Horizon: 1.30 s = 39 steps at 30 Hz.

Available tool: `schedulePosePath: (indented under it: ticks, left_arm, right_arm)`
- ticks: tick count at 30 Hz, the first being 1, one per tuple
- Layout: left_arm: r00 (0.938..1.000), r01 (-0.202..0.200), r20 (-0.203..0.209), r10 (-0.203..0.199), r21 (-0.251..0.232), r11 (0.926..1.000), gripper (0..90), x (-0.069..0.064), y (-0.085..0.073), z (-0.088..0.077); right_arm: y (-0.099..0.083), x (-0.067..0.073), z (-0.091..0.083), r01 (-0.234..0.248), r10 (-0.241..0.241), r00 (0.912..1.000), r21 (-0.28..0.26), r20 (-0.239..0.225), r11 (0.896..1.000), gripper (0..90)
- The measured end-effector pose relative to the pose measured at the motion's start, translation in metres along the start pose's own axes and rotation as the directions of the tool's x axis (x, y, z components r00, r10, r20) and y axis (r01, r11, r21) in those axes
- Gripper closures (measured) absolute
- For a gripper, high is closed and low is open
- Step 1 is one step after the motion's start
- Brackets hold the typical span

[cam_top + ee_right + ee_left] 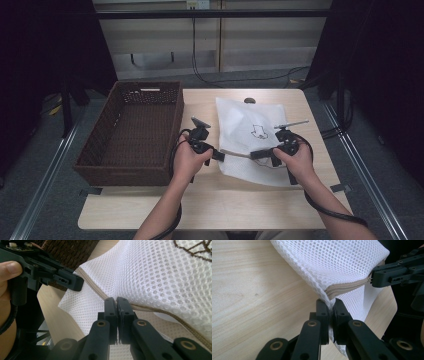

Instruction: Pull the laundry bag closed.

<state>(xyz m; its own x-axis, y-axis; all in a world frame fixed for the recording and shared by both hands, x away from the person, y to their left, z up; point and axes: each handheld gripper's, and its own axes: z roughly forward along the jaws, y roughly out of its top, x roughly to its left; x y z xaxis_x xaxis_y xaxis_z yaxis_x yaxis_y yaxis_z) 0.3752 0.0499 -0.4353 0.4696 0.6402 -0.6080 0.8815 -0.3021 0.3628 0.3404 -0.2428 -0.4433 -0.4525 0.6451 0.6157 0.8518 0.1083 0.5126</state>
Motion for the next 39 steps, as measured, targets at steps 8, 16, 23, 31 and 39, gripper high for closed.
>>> schedulePosePath:
  ticks: [8,16,23,31,39]
  left_arm:
    - [0.9999,0.005,-0.010,-0.005,0.007,1.0000,85.5,0.001,0.000,-0.001]
    - [0.9998,0.012,-0.015,-0.012,-0.006,0.9999,85.5,0.004,0.000,-0.004]
    - [0.9997,0.012,-0.022,-0.012,-0.012,0.9999,85.5,0.002,0.001,-0.004]
    - [0.9996,0.018,-0.022,-0.018,-0.012,0.9998,85.4,0.002,0.001,-0.005]
    - [0.9994,0.019,-0.027,-0.020,-0.012,0.9997,85.4,0.003,0.001,-0.005]
  right_arm:
    - [0.000,-0.007,-0.003,-0.014,0.014,0.9999,-0.001,-0.001,1.000,88.0]
    - [0.000,-0.008,-0.005,-0.017,0.017,0.9998,-0.003,0.013,1.000,88.0]
    - [0.000,-0.010,-0.007,-0.013,0.013,0.9998,-0.003,0.017,1.000,88.0]
    - [-0.001,-0.012,-0.013,-0.022,0.022,0.9996,-0.006,0.017,1.000,88.0]
    - [-0.002,-0.016,-0.018,-0.028,0.028,0.9993,-0.010,0.023,1.000,88.0]
